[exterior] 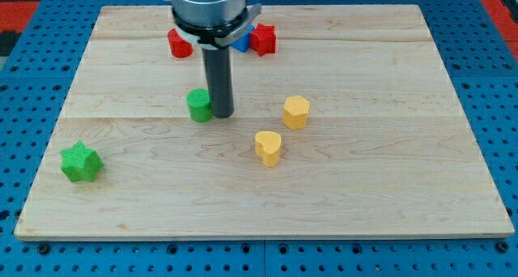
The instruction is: Place the green circle at the top left side of green star
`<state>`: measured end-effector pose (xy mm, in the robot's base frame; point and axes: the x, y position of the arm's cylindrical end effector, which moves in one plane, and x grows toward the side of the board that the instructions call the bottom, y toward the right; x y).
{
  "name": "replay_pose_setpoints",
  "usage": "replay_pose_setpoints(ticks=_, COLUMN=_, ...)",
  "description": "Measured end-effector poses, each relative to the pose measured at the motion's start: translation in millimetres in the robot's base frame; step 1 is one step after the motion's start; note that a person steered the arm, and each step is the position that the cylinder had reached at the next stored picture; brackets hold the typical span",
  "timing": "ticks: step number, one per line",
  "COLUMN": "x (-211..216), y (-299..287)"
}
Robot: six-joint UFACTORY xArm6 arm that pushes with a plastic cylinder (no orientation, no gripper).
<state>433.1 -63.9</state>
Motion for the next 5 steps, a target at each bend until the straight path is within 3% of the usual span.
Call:
replay_pose_setpoints(ticks=1, x=0, y=-39)
replay_pose_setpoints(ticks=3, x=-31, y=-7)
replay_pose_setpoints(ticks=5, x=-6, y=-137)
